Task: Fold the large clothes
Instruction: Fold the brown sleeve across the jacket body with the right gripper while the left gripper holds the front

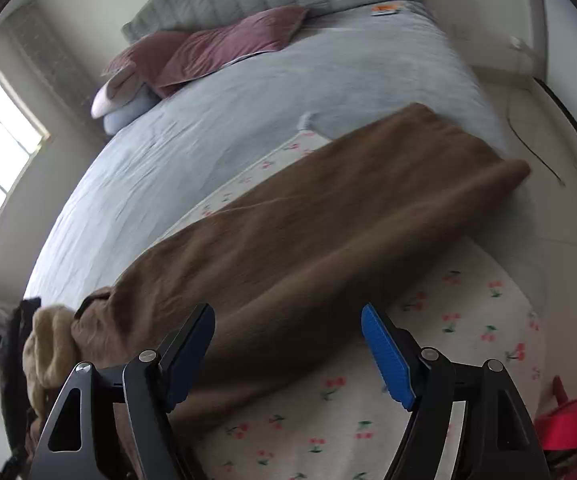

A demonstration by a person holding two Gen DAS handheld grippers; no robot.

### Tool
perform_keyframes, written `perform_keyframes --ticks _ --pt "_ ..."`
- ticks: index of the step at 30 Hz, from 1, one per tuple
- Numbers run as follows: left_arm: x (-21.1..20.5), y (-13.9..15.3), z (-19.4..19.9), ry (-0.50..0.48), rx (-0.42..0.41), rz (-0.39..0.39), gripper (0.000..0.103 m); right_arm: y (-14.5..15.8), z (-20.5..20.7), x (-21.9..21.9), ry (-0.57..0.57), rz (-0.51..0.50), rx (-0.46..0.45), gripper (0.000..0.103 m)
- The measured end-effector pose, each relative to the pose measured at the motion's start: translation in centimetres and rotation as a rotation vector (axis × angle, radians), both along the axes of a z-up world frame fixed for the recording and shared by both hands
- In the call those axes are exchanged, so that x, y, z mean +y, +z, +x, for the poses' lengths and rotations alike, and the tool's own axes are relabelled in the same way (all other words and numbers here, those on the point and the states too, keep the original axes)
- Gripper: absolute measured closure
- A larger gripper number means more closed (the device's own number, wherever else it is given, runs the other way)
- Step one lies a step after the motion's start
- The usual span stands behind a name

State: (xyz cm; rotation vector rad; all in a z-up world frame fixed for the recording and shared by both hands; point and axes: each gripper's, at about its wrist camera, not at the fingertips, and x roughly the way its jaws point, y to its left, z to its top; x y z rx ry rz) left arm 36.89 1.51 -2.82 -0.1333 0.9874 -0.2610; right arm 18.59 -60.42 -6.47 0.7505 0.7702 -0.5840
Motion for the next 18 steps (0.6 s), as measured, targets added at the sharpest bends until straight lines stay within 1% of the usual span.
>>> perform_keyframes --ticks 3,5,7,8,9,10,11,12,13,14,16,18 --pt "0.5 -1.3 0.5 0.02 -0.006 -0.073 0.02 -0.9 -1.0 -3.0 -0.103 0.015 0.006 0.026" --pt "0.3 -2.5 0.9 0.006 -0.011 -0.114 0.02 -1.7 -0.8 -4.7 -0.147 0.029 -0.018 0.026" --pt "-0.3 -3.3 1.7 -0.019 0.001 -0.112 0.02 -2.5 0.0 -5.9 -0.191 0.04 -0.043 0.027" --pt "-0.6 -3.6 1.9 -0.024 0.006 -0.114 0.02 -2.9 0.0 -6.6 -0.206 0.041 -0.066 0.037" --pt "-0.7 -3.6 1.9 -0.034 0.001 -0.128 0.02 -3.2 0.2 -7.1 -0.224 0.033 -0.092 0.048" --pt "-0.8 -3.7 1.9 -0.05 -0.006 -0.14 0.02 -3.4 0.4 -7.5 -0.25 0.024 -0.092 0.078" --pt "-1.0 -3.7 1.8 -0.06 -0.008 -0.142 0.02 -3.4 0.4 -7.5 -0.266 0.018 -0.104 0.094" --pt "-1.1 -3.6 1.8 -0.068 -0.01 -0.138 0.02 -2.9 0.2 -7.3 -0.276 0.011 -0.154 0.094" --pt "-1.1 -3.5 1.7 -0.073 -0.015 -0.137 0.02 -2.2 0.0 -6.9 -0.275 -0.006 -0.209 0.097" --pt "-1.0 -3.4 1.6 -0.074 -0.019 -0.143 0.02 -0.9 0.1 -6.1 -0.255 -0.042 -0.252 0.097" --pt "-0.8 -3.3 1.5 -0.077 -0.017 -0.167 0.02 2.1 0.4 -4.5 -0.182 -0.113 -0.303 0.098" --pt "-0.6 -3.1 1.5 -0.079 -0.012 -0.192 0.02 5.5 0.9 -2.7 -0.091 -0.157 -0.363 0.098"
